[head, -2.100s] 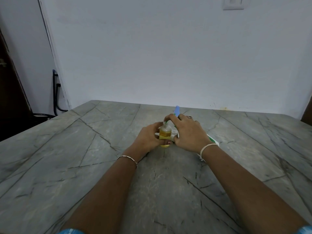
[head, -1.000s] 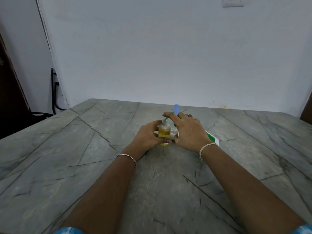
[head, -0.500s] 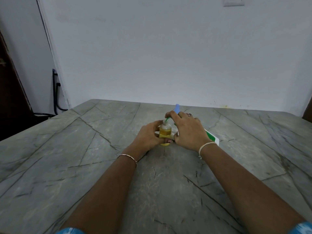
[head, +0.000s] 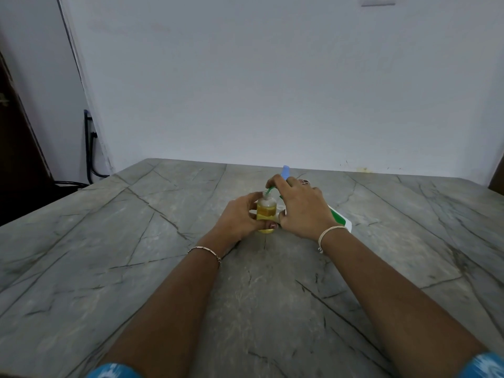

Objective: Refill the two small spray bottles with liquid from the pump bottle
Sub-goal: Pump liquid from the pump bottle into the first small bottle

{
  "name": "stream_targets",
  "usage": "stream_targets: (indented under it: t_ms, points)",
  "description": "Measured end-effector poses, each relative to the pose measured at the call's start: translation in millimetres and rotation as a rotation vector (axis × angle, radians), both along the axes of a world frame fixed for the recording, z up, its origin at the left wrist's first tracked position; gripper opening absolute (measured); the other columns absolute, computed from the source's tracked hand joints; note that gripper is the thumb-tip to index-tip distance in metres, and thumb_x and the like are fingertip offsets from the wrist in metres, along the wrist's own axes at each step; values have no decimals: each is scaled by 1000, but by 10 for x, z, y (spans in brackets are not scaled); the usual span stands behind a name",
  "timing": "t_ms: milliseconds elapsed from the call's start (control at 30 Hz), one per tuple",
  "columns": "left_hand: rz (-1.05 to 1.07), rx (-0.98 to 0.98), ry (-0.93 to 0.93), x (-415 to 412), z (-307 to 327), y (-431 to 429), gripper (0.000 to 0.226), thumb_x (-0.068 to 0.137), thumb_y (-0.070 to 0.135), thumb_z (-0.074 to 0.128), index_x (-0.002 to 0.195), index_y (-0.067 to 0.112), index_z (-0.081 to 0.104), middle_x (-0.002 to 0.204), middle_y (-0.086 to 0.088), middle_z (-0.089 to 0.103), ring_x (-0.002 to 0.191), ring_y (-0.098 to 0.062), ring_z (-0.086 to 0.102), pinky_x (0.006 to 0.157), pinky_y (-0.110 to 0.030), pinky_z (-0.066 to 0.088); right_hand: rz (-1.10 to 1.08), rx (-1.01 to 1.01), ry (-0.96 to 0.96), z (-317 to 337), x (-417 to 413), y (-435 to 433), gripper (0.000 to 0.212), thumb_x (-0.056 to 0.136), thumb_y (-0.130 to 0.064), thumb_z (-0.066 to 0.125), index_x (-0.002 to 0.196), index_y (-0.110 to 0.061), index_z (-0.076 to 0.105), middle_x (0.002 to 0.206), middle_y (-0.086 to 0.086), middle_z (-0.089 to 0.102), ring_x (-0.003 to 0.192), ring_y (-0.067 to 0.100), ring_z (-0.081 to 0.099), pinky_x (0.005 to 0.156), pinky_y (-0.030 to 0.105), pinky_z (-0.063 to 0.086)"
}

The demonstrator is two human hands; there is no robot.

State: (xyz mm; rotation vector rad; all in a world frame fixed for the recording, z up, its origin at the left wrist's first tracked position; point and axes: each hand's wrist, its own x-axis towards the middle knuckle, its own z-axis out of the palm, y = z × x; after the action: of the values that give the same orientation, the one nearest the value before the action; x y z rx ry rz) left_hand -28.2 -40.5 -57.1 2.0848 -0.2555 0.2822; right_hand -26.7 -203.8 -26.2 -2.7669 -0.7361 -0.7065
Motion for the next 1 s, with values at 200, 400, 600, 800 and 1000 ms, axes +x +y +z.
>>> stream_targets:
  t_ms: [200,400,600,800,1000]
  points:
    - [7,12,-5,7,-2,3,81,61,21,90,133,16,54,121,0,67,103,-15,67,93,-37,54,-8,-22,-2,-14,-32,-43,65,79,-24,62,137,-34,34,116,4,57,106,28,56,91,44,47]
    - [2,10,-2,-15,17,-5,81,63,16,89,134,14,52,120,0,65,105,-17,66,94,-36,54,-4,-15,2,-10,-15,-34,60,79,-22,60,133,-31,35,113,4,57,103,28,56,89,45,47]
    - [5,10,-4,-7,16,-3,80,62,15,89,133,14,53,119,-2,66,100,-16,68,90,-32,55,-12,-3,-11,-10,2,-6,56,78,-21,60,129,-29,38,113,3,57,104,28,56,89,45,47]
    - [-2,-4,10,-13,18,-4,80,62,14,90,133,14,52,118,-1,66,101,-16,67,91,-32,55,1,-13,11,-12,-21,-60,64,78,-23,63,134,-33,35,112,3,58,102,26,55,91,44,47]
    - [-5,-7,25,-37,41,-18,82,64,14,89,136,14,50,116,0,65,101,-17,67,92,-32,55,1,26,11,-11,30,-20,57,76,-23,63,126,-31,37,111,3,59,100,25,57,90,48,50]
